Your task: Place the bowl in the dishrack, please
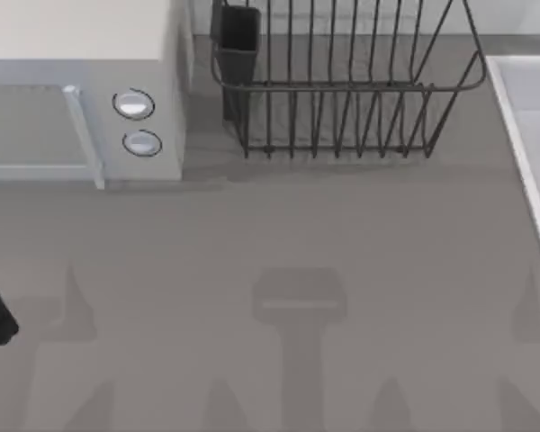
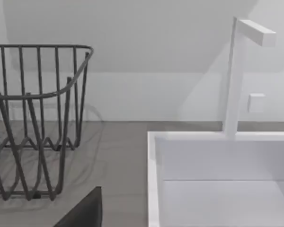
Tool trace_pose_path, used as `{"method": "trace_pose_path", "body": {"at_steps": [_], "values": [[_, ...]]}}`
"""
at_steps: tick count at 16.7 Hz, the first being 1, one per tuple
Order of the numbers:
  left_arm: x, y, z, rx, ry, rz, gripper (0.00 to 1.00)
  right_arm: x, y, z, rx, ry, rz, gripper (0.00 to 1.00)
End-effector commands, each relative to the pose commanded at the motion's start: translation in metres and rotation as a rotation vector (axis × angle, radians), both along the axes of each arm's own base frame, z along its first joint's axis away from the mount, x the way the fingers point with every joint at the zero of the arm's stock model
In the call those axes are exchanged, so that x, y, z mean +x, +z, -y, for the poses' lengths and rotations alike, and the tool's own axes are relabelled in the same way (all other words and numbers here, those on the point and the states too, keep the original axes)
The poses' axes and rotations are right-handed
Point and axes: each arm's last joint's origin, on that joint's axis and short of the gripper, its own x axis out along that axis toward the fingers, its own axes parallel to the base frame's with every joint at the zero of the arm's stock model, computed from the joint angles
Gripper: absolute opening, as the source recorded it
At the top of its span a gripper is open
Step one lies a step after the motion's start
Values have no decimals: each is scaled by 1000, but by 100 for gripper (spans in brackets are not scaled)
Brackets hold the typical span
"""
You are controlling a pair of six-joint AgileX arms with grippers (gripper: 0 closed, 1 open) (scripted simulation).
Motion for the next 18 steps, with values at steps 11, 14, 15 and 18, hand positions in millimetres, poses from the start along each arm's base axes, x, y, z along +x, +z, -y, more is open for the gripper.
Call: {"method": "trace_pose_path", "body": {"at_steps": [11,14,15,18], "values": [[0,0,0,0,0,0,100,22,61,26,-152,-141,-438,100],[0,0,0,0,0,0,100,50,78,49,-170,-160,-734,100],[0,0,0,0,0,0,100,61,81,59,-166,-157,-834,100],[0,0,0,0,0,0,100,92,82,95,-124,-124,-1105,100]]}}
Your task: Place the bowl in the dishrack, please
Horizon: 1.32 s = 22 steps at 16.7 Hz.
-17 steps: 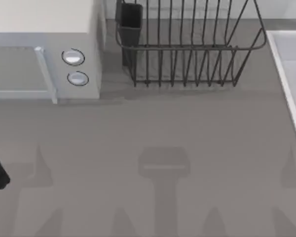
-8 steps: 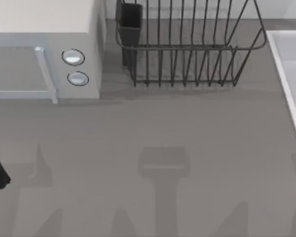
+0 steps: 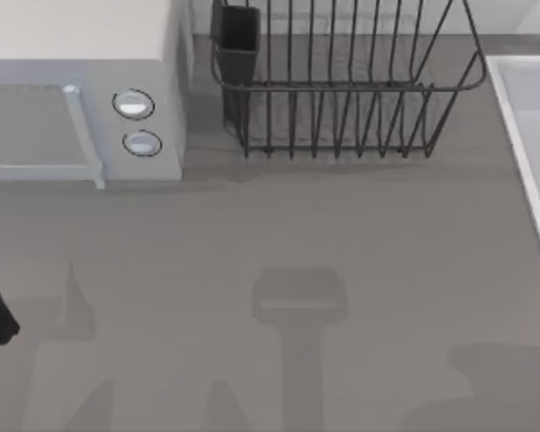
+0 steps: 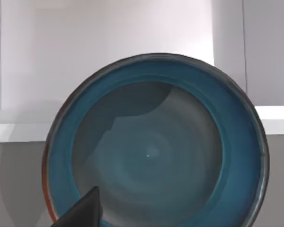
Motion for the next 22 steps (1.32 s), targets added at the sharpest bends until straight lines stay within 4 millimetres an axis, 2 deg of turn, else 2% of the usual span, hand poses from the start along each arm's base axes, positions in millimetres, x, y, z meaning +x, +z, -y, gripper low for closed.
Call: {"method": "trace_pose_path", "body": {"at_steps": [5,8,16,18,22], "values": [[0,0,0,0,0,0,100,33,-7,58,120,-2,-269,100],[0,0,0,0,0,0,100,41,-9,80,160,-1,-330,100],[0,0,0,0,0,0,100,44,-15,83,169,2,-344,100],[0,0,0,0,0,0,100,47,-30,85,171,0,-346,100],[0,0,0,0,0,0,100,54,-78,87,163,0,-335,100]]}}
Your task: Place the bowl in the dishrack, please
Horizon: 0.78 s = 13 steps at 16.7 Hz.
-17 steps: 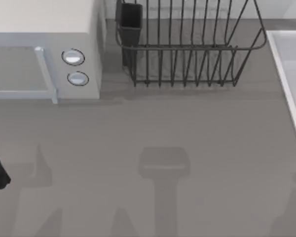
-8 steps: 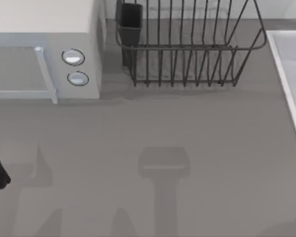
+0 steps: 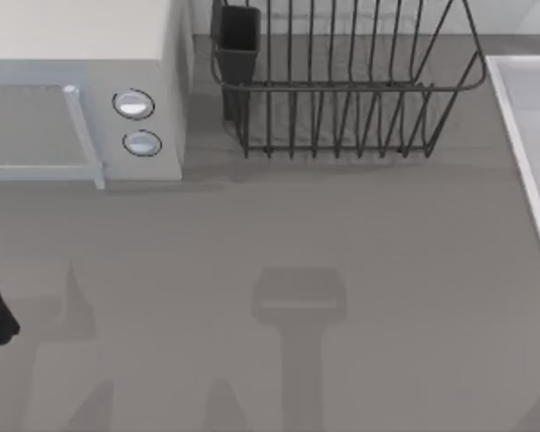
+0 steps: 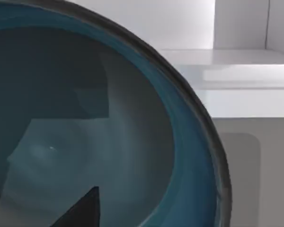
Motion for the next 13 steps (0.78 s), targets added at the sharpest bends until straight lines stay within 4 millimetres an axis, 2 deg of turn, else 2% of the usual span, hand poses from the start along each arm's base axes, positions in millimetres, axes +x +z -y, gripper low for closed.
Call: {"method": "trace_pose_path", "body": {"at_steps": [3,8,13], "values": [[0,0,0,0,0,0,100,0,-27,-2,4,0,-5,100],[0,0,0,0,0,0,100,0,-32,-2,5,0,-7,100],[0,0,0,0,0,0,100,0,-32,-2,5,0,-7,62]]}}
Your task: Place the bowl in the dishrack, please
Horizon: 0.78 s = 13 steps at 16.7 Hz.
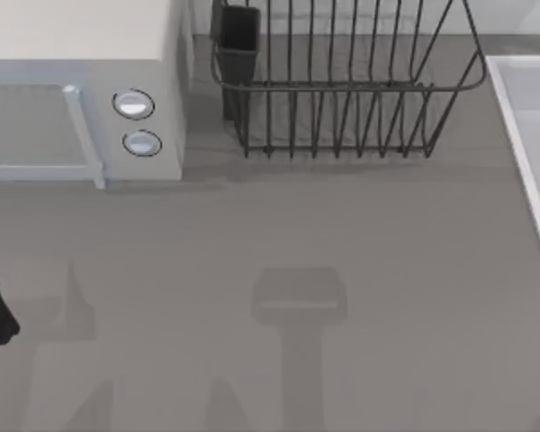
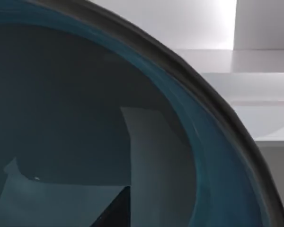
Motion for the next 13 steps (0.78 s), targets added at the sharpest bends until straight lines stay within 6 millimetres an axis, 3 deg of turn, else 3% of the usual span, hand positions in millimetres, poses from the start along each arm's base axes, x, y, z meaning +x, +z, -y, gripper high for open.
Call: {"method": "trace_pose_path", "body": {"at_steps": [8,13], "values": [[0,0,0,0,0,0,100,0,0,0,0,0,0,2],[0,0,0,0,0,0,100,0,0,0,0,0,0,0]]}}
